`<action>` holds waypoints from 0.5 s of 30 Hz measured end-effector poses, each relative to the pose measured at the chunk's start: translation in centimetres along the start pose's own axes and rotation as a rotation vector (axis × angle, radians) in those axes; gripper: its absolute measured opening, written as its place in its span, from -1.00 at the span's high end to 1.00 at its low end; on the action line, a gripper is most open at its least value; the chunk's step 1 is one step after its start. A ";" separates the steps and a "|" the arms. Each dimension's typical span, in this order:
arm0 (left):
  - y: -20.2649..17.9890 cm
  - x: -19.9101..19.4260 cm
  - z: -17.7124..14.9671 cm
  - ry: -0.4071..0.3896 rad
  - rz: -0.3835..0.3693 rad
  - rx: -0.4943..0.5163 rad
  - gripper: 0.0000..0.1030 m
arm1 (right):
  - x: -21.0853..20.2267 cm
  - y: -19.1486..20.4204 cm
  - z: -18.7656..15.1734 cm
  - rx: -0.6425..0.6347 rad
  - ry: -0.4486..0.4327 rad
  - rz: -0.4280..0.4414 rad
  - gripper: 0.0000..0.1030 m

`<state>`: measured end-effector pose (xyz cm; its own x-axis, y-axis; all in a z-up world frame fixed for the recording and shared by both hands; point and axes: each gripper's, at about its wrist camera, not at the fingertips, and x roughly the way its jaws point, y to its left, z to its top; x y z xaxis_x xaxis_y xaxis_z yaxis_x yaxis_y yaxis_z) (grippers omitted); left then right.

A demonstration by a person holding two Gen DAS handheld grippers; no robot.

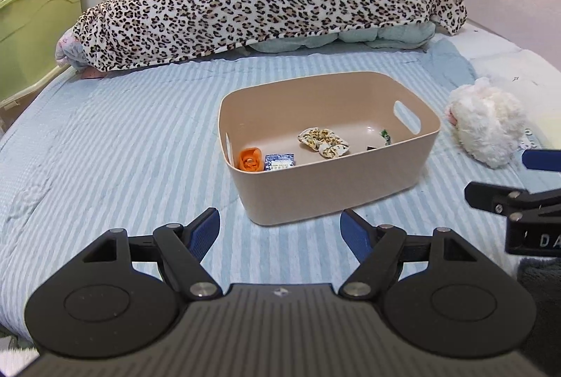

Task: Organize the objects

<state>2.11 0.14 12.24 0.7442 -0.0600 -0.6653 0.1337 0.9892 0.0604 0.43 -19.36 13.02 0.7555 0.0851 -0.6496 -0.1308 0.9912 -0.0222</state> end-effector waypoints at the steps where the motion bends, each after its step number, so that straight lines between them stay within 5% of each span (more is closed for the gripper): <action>1: 0.0 -0.4 -0.2 -0.005 -0.002 -0.005 -0.49 | -0.4 0.2 -0.2 0.002 0.002 0.004 -0.74; 15: -0.4 -4.9 -3.1 -0.061 0.000 -0.012 -0.49 | -4.1 1.3 -3.1 -0.002 -0.007 0.032 -0.74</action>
<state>-3.59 0.47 13.13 0.7830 -0.0680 -0.6183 0.1265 0.9907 0.0511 -4.81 -18.78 13.29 0.7554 0.1173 -0.6446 -0.1559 0.9878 -0.0029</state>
